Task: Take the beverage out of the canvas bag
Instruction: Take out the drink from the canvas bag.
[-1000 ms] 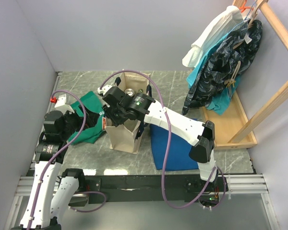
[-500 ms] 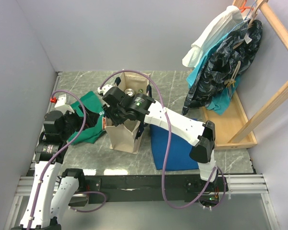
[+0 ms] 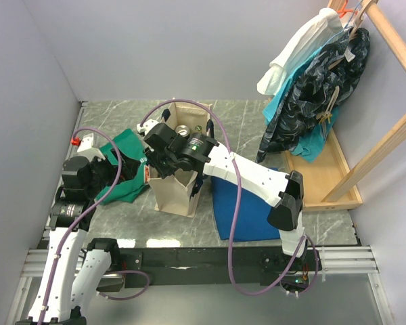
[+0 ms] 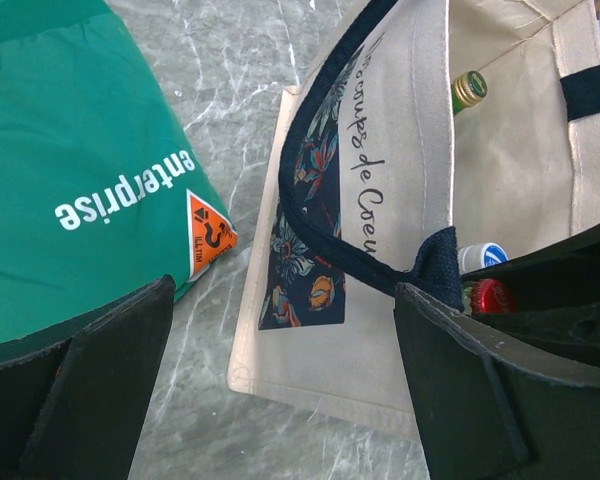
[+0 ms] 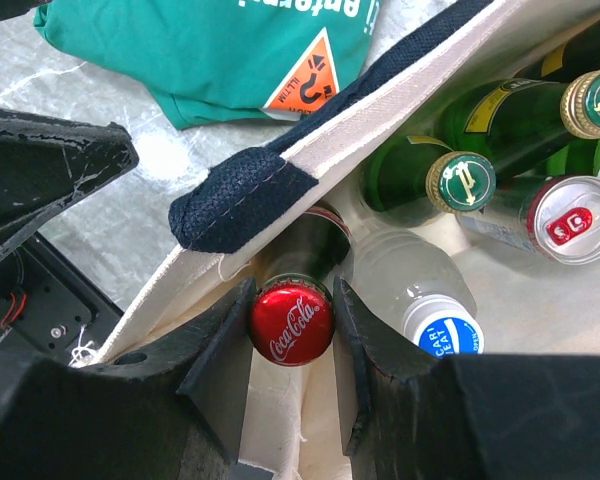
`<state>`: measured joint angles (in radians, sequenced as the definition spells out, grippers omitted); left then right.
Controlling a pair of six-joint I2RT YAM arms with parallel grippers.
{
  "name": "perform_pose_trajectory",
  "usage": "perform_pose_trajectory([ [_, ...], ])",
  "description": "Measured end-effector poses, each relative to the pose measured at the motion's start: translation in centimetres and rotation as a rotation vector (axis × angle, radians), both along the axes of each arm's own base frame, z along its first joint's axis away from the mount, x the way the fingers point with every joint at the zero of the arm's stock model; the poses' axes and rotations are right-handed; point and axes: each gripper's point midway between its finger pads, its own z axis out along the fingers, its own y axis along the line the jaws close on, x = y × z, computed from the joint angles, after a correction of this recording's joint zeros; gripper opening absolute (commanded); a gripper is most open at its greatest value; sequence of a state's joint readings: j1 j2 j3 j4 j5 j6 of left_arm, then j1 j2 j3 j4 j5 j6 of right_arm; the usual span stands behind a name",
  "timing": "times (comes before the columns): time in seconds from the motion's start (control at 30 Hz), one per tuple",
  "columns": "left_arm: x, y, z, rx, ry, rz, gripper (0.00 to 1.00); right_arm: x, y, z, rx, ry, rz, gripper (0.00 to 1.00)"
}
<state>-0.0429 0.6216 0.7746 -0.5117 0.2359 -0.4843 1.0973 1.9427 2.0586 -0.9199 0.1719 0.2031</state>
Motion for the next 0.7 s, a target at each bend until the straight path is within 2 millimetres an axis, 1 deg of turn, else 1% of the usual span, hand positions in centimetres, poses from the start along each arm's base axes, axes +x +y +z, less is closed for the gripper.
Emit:
perform_pose_trajectory([
  [0.33, 0.1, 0.1, -0.2, 0.002, 0.006, 0.005, 0.96, 0.0, -0.1, 0.4, 0.005, -0.007, 0.005, 0.0],
  [0.7, 0.2, 0.1, -0.3, 0.003, 0.013, 0.005, 0.96, 0.0, -0.5, 2.7, 0.048, -0.048, 0.011, 0.0],
])
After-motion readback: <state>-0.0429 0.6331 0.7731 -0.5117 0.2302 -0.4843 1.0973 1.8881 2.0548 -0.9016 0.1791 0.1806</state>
